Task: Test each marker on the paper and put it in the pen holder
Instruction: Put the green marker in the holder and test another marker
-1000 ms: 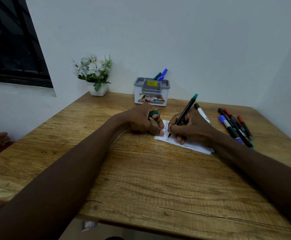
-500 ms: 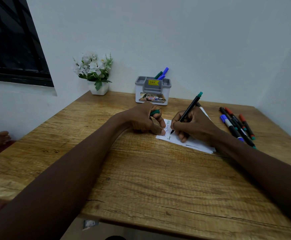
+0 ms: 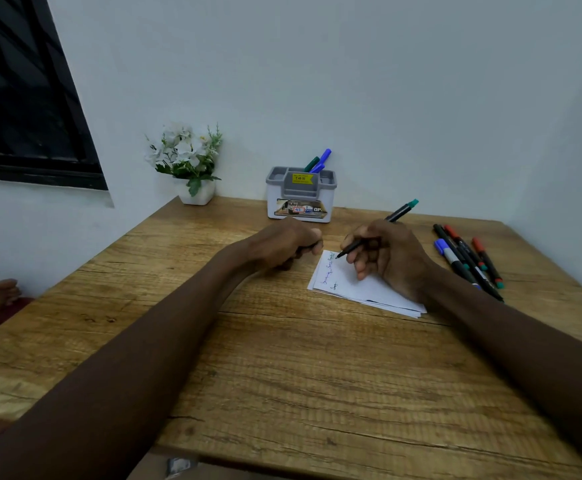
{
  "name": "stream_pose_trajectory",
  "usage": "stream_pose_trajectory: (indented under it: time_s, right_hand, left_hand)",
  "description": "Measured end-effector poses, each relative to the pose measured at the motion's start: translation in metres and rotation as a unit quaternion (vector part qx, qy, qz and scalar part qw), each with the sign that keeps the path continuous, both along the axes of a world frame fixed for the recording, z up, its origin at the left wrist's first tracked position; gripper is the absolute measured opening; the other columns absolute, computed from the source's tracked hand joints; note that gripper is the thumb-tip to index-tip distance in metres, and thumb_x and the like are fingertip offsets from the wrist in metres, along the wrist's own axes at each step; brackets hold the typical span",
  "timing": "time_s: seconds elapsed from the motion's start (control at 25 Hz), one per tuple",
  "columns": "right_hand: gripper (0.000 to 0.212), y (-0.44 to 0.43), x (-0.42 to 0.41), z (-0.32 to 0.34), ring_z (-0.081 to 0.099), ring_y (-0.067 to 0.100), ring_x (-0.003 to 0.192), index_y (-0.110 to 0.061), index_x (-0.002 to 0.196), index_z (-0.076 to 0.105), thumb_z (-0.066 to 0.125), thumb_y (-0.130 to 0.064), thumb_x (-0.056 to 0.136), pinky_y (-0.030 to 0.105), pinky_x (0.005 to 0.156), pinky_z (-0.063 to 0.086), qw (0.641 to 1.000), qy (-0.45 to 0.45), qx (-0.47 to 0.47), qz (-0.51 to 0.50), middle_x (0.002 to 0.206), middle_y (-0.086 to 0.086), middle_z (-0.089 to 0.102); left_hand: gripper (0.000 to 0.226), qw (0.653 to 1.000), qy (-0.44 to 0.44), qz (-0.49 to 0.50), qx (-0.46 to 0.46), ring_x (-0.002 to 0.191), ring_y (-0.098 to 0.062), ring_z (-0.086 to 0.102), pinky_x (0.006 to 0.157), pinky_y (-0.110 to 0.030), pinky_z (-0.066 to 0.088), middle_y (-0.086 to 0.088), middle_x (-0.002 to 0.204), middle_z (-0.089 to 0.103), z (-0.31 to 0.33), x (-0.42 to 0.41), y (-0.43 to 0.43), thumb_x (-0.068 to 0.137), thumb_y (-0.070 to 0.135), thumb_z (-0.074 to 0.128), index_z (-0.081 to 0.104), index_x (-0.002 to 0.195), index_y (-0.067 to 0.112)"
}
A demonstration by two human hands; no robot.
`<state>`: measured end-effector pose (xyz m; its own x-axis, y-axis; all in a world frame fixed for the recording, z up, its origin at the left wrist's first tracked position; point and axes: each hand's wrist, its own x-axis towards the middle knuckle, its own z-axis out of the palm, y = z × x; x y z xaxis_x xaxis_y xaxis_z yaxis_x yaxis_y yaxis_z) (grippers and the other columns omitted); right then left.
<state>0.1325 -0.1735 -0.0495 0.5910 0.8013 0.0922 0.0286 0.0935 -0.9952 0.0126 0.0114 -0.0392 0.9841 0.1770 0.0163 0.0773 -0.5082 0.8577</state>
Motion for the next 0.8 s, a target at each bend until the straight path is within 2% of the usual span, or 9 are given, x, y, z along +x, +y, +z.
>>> stream_pose_trajectory:
  time_s: [0.12,0.24,0.36,0.44,0.52,0.6,0.72,0.8]
  right_hand:
    - [0.043,-0.0003,0.0024,0.0012,0.063,0.018,0.047,0.010,0.088,0.069,0.034,-0.014,0.098,0.025,0.047,0.055,0.997,0.070,0.030,-0.008,0.066,0.017,0.070]
    - [0.035,0.0011,0.0001,0.0006,0.069,0.021,0.052,0.000,0.086,0.065,0.036,-0.012,0.101,0.030,0.052,0.060,0.995,0.087,0.048,-0.030,0.069,0.018,0.072]
    - [0.036,0.0022,-0.0007,0.0009,0.073,0.027,0.061,-0.007,0.075,0.063,0.040,-0.010,0.102,0.037,0.060,0.064,0.993,0.092,0.057,-0.039,0.076,0.024,0.073]
    - [0.035,0.0020,-0.0007,0.0004,0.075,0.029,0.065,-0.008,0.075,0.063,0.042,-0.010,0.103,0.038,0.063,0.065,0.994,0.085,0.055,-0.038,0.078,0.025,0.074]
    - [0.021,0.0011,-0.0008,-0.0013,0.077,0.029,0.068,-0.003,0.086,0.065,0.052,-0.007,0.102,0.036,0.063,0.065,0.996,0.055,0.050,-0.053,0.080,0.025,0.075]
    - [0.007,-0.0011,-0.0012,-0.0028,0.077,0.029,0.072,0.004,0.097,0.069,0.068,-0.002,0.094,0.034,0.064,0.064,0.997,0.015,0.048,-0.064,0.084,0.026,0.076]
    - [0.023,-0.0026,-0.0035,-0.0037,0.077,0.028,0.077,0.004,0.097,0.077,0.082,-0.008,0.077,0.031,0.066,0.063,0.998,-0.026,0.028,-0.057,0.089,0.022,0.078]
    - [0.026,-0.0011,-0.0035,-0.0039,0.076,0.027,0.077,0.003,0.098,0.078,0.081,-0.014,0.079,0.032,0.065,0.063,0.998,-0.028,0.020,-0.046,0.090,0.022,0.077]
  left_hand:
    - [0.029,0.999,-0.029,-0.010,0.010,0.056,-0.012,0.046,0.052,-0.024,0.040,-0.005,0.070,0.055,-0.0045,-0.0009,0.0000,0.106,0.024,0.050,0.074,0.097,0.010]
    - [0.018,0.999,-0.048,-0.011,0.000,0.062,-0.013,0.054,0.055,-0.022,0.048,-0.011,0.080,0.064,-0.0056,-0.0018,0.0008,0.100,0.019,0.062,0.076,0.106,0.008]
    - [0.017,0.998,-0.051,-0.024,-0.019,0.072,-0.022,0.058,0.058,-0.022,0.051,-0.007,0.080,0.069,-0.0066,-0.0006,0.0021,0.096,0.016,0.067,0.076,0.109,0.008]
    - [0.018,0.998,-0.056,-0.018,-0.023,0.073,-0.023,0.059,0.058,-0.022,0.052,0.002,0.076,0.073,-0.0073,0.0003,0.0017,0.095,0.013,0.068,0.075,0.110,0.006]
    - [0.017,0.998,-0.063,-0.011,-0.023,0.071,-0.021,0.062,0.062,-0.026,0.054,0.004,0.074,0.075,-0.0078,0.0007,0.0016,0.095,0.011,0.068,0.075,0.108,0.004]
    - [0.016,0.996,-0.078,0.001,-0.033,0.068,-0.016,0.065,0.068,-0.029,0.057,-0.002,0.079,0.077,-0.0076,0.0001,0.0015,0.095,0.009,0.068,0.075,0.107,0.002]
    - [0.022,0.991,-0.113,0.016,-0.069,0.066,-0.012,0.067,0.066,-0.027,0.059,-0.016,0.090,0.077,-0.0069,-0.0015,0.0009,0.094,0.005,0.068,0.073,0.115,0.000]
    - [0.028,0.991,-0.121,0.007,-0.062,0.065,-0.009,0.064,0.061,-0.023,0.056,-0.016,0.091,0.078,-0.0072,-0.0015,-0.0004,0.095,0.005,0.067,0.070,0.123,0.002]
